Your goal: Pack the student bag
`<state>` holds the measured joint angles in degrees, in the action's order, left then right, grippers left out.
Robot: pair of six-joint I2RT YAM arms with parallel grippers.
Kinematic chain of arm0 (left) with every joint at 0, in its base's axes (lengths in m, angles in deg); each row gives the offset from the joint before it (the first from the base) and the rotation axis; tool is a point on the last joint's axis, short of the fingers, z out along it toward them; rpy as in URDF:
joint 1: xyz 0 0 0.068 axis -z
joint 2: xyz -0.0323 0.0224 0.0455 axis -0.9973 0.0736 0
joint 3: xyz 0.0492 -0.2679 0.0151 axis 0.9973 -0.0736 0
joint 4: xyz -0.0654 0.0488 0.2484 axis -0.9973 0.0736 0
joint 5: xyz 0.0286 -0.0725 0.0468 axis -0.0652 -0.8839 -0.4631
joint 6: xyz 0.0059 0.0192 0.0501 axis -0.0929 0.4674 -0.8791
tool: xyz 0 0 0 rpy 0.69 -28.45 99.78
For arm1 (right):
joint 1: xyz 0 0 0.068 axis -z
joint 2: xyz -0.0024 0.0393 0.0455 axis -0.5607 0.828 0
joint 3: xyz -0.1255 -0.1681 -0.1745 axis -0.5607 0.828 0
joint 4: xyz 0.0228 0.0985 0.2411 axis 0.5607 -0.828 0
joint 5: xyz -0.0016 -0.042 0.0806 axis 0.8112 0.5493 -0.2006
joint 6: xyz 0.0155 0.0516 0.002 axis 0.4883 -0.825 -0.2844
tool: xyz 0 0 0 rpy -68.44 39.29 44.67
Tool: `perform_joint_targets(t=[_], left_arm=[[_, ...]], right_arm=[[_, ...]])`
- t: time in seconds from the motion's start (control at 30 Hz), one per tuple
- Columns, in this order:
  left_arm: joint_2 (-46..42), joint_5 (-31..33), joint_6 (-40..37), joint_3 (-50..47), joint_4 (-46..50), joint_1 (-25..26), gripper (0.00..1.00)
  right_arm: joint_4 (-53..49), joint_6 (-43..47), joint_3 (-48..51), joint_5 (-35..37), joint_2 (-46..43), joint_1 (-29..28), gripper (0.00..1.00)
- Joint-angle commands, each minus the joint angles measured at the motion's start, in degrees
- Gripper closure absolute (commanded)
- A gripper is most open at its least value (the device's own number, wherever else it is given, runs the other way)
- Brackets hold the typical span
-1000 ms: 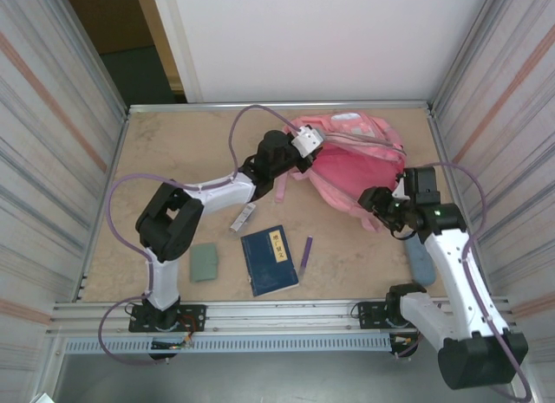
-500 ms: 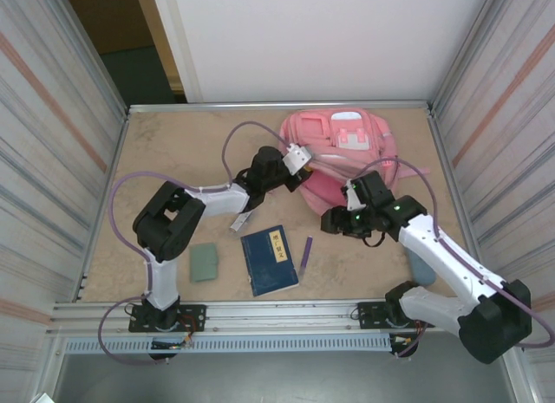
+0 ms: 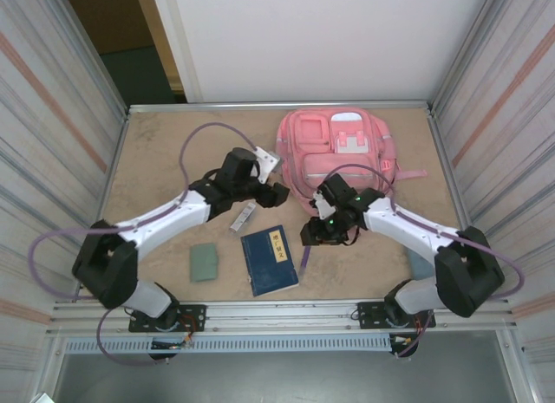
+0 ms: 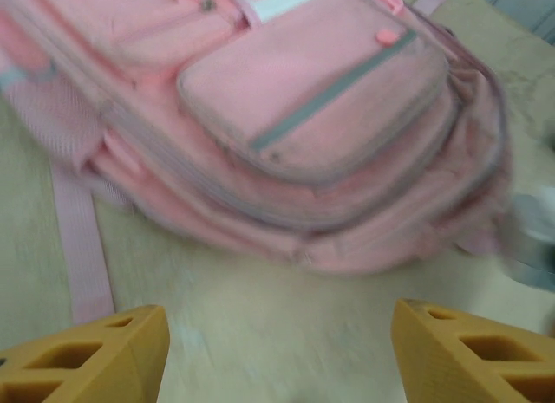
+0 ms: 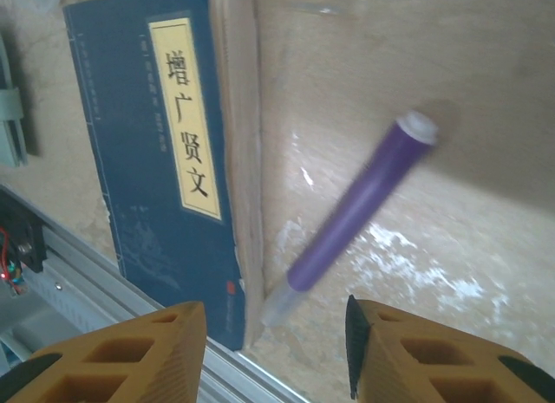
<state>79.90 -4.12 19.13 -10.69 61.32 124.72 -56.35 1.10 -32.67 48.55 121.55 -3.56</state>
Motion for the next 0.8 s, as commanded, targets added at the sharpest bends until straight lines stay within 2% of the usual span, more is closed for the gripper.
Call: perform_joint_targets(t=[0.0,0.1,0.17,0.23,0.37,0.5,0.67,0.77], left_arm=[[-3.8,-3.9,14.6,-0.5,24.6,-0.6,0.31],[-8.9,-7.6,23.4,-6.1,28.8,-0.5,0.29],[-11.8,-8.0,29.2,-10.7,29.0,-0.5,0.24],[-13.4,-9.6,31.8,-14.1,26.7,-0.7,0.20],[-10.1,-10.9,33.2,-17.4,22.4,-1.5,0.17],[-4.4,-12.0,33.4,-17.4,18.8,-1.9,0.18],[0.7,-16.5,34.0,-18.4,10.4,-2.4,0.19],[2.7,-16.9,34.6,-18.8,8.0,-2.5,0.20]], right_arm=[[1.9,1.8,-3.4,-2.7,3.8,-2.0,0.57],[2.1,2.0,-5.8,-2.7,8.2,-3.7,0.61],[2.5,1.7,-7.3,-2.3,11.0,-4.3,0.66],[3.5,1.3,-8.6,-3.0,13.6,-5.1,0.69],[4.5,0.5,-10.8,-1.6,18.3,-6.5,0.71],[6.0,-1.2,-11.3,0.0,22.7,-7.0,0.80],[6.0,-1.6,-11.4,3.2,25.8,-7.9,0.83],[6.6,-2.6,-10.5,3.5,26.0,-7.9,0.83]])
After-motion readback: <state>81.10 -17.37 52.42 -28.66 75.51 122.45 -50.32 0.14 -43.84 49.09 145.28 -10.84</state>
